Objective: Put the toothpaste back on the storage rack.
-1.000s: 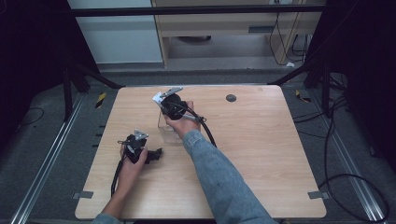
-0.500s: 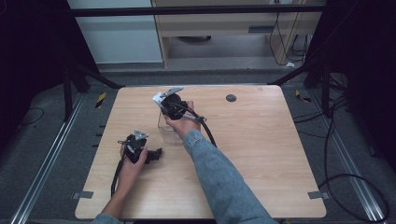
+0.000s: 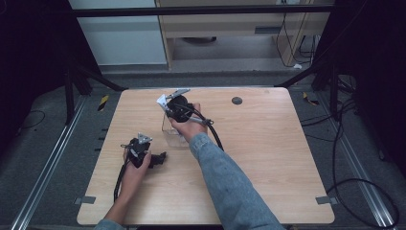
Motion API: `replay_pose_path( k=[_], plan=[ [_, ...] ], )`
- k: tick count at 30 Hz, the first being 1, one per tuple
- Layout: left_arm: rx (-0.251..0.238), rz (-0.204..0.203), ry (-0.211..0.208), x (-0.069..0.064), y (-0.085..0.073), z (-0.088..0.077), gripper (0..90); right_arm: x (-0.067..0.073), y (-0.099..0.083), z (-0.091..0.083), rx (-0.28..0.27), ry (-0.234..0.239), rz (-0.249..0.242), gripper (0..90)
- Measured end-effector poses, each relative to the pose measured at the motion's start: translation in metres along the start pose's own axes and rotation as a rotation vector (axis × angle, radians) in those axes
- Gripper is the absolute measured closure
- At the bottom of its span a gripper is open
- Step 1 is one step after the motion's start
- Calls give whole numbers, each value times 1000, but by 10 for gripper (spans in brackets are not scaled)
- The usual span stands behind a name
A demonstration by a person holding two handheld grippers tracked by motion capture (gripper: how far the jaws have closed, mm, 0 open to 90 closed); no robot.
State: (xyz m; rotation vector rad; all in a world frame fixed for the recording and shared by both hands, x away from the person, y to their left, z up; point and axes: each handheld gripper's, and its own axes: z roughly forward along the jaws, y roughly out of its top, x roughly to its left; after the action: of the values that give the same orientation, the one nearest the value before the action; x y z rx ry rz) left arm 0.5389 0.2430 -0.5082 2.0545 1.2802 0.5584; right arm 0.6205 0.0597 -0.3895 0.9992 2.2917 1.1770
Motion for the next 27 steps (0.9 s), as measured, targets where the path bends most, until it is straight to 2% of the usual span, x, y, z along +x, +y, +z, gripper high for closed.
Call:
replay_pose_path(
  k=[12,27],
  plan=[
    [0,0,0,0,0,0,0,-8,-6,-19,-9,-7,26,710],
    [0,0,0,0,0,0,0,-12,-3,-47,-21,-14,-5,709]
  ],
)
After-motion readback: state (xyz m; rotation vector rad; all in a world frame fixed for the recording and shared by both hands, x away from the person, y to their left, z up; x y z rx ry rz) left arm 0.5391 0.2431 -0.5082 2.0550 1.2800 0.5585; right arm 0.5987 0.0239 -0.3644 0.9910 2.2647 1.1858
